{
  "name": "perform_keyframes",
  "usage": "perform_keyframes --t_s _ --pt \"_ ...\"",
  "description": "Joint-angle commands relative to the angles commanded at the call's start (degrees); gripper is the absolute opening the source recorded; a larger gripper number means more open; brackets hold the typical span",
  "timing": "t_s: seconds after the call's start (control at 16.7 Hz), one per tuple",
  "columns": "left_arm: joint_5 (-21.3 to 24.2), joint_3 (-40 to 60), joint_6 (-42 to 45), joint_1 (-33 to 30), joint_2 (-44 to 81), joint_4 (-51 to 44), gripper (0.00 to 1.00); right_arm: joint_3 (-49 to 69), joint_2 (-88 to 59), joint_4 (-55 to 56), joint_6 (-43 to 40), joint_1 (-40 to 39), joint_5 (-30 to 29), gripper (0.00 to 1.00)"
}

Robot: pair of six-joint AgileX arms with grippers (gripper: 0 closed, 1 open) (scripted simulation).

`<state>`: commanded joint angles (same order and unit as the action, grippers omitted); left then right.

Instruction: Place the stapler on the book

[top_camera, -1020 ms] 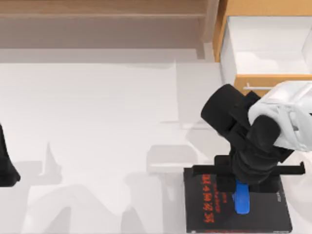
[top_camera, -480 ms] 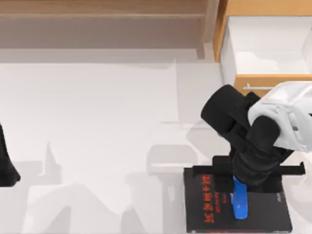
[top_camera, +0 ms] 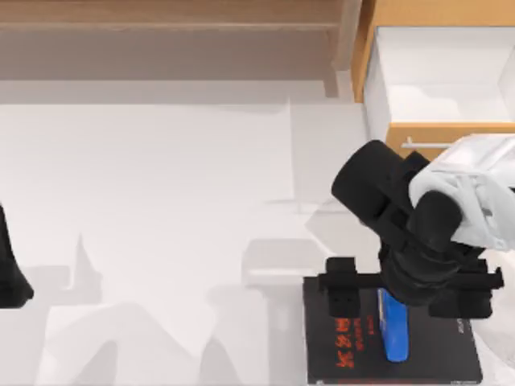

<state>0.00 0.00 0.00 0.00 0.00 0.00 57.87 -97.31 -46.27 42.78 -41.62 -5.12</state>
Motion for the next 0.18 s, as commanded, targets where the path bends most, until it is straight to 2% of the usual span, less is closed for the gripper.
perform_keyframes --t_s 0.18 --pt "0.0 0.0 0.0 0.0 0.0 0.0 1.0 0.0 0.0 0.0 0.0 0.0 0.0 1.0"
